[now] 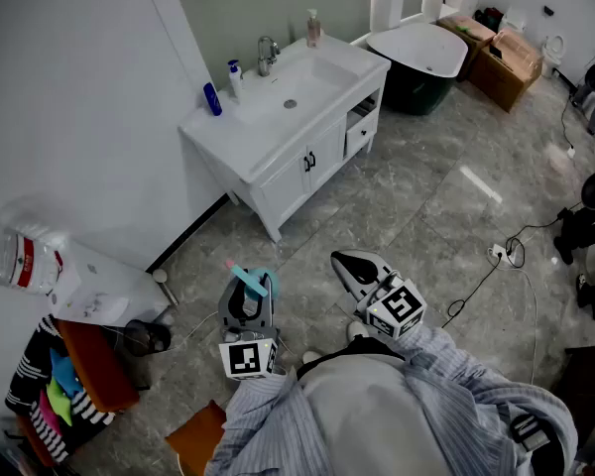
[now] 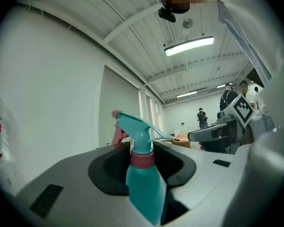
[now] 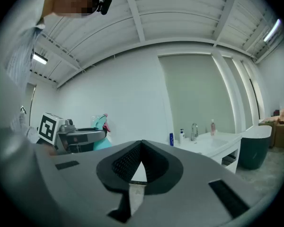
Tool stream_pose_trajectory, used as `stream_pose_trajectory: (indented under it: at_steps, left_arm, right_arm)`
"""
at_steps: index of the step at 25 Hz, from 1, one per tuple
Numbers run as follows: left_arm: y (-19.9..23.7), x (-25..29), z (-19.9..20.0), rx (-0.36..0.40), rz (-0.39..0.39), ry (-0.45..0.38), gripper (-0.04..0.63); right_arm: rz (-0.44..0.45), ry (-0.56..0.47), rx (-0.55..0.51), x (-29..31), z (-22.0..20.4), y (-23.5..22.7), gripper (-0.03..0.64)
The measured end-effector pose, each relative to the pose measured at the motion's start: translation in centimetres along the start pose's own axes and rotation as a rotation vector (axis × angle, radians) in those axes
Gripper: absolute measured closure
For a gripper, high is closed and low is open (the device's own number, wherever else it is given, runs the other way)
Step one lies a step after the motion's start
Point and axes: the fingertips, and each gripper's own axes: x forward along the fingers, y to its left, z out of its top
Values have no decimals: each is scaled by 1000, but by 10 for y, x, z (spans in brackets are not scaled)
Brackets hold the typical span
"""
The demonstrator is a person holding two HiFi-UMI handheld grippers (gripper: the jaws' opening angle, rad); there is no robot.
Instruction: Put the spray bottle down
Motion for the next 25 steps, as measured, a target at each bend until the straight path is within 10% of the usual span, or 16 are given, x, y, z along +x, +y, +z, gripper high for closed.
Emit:
stream_pose_trajectory:
  at_steps: [25]
  left_arm:
    - [23, -26, -4, -6, 12, -8, 448]
  right_arm:
    - [-12, 2, 22, 7, -7, 23, 601]
